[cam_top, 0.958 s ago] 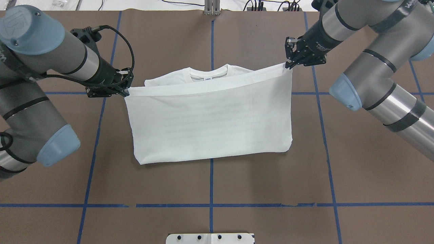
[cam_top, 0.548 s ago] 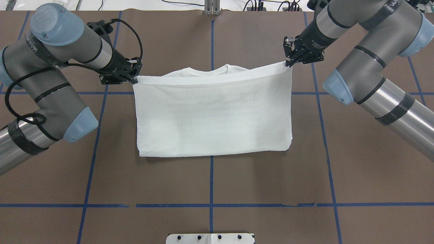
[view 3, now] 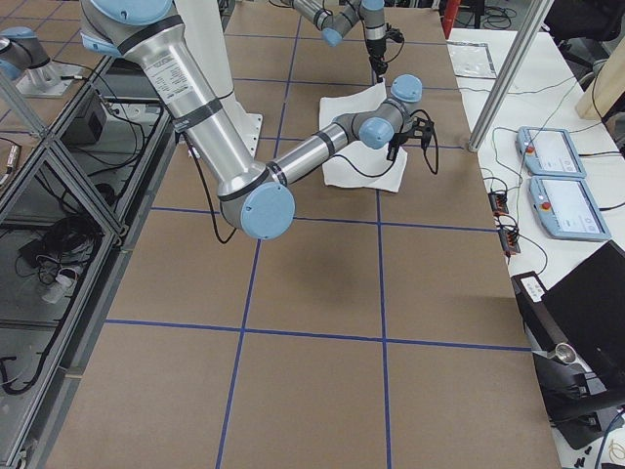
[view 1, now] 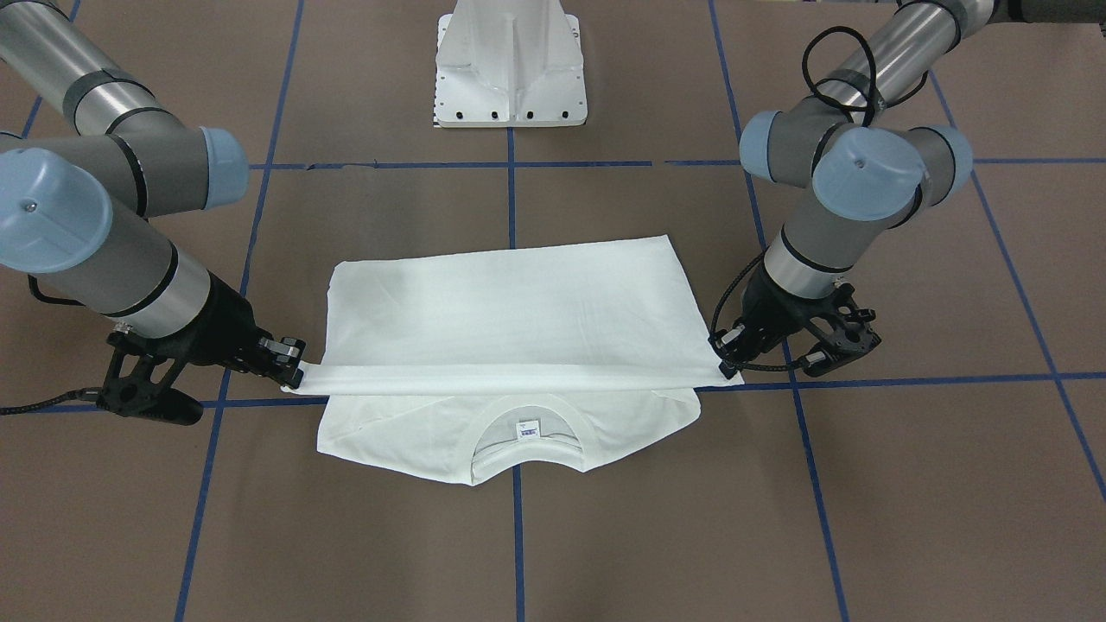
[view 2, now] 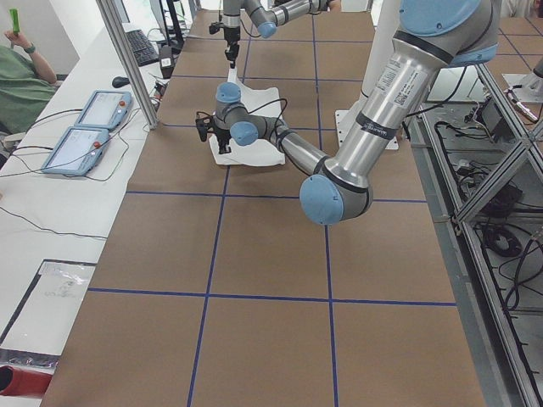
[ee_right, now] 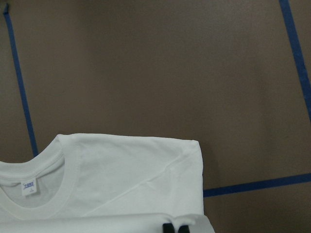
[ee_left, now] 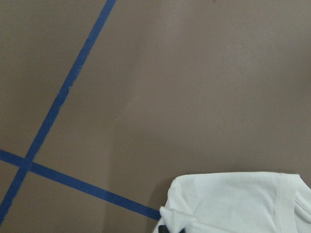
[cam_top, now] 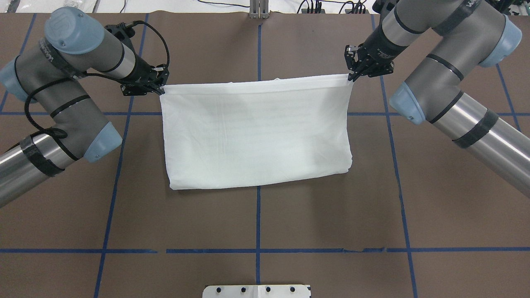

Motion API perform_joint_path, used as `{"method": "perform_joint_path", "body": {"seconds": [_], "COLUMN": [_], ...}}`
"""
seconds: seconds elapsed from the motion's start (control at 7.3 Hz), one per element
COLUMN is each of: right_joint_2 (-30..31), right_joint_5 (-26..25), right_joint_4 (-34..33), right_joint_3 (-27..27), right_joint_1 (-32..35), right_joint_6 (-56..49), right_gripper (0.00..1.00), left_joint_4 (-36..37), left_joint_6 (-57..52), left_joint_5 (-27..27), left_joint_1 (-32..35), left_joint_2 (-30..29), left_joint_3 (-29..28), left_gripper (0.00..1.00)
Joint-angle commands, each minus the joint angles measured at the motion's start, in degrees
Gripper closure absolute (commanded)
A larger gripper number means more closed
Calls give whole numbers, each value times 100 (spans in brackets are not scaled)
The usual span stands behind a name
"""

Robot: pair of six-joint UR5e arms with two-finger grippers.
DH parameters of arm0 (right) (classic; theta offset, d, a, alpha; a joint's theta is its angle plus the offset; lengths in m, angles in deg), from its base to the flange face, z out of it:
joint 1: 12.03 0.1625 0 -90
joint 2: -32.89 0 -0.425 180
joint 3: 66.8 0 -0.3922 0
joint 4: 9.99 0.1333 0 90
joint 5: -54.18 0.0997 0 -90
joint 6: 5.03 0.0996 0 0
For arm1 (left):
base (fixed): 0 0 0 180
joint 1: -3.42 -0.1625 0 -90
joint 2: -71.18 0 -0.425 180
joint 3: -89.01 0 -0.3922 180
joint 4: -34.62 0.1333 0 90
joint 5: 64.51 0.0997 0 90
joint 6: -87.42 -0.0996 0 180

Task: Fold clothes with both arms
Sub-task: 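Lay the hem down near the collar and open both grippers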

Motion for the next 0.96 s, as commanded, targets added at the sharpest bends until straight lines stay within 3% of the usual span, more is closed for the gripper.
{"method": "perform_joint_path", "body": {"seconds": [0.0,0.41,0.55,0.68,0.82], "right_joint_2": [-119,-163,-172,-190,-207], "right_joint_5": [-9,-27,-18,-18,-36], "right_joint_4": [-7,10,11,2,10], "right_joint_3": [-52,-52,-52,-43,-52], "right_joint_1": [-9,-35,-35,-35,-53], "right_joint_6": [8,8,8,8,0], "right_gripper": [100,100,100,85,44], "left_joint_4": [-33,-7,11,11,2], "left_joint_6": [28,37,46,46,37], "left_joint_5": [19,19,19,19,27], "left_joint_1": [-4,-4,-4,-4,-13], "left_joint_2": [-78,-122,-148,-157,-157], "left_joint_3": [-25,1,10,27,36], "left_gripper": [100,100,79,43,27]}}
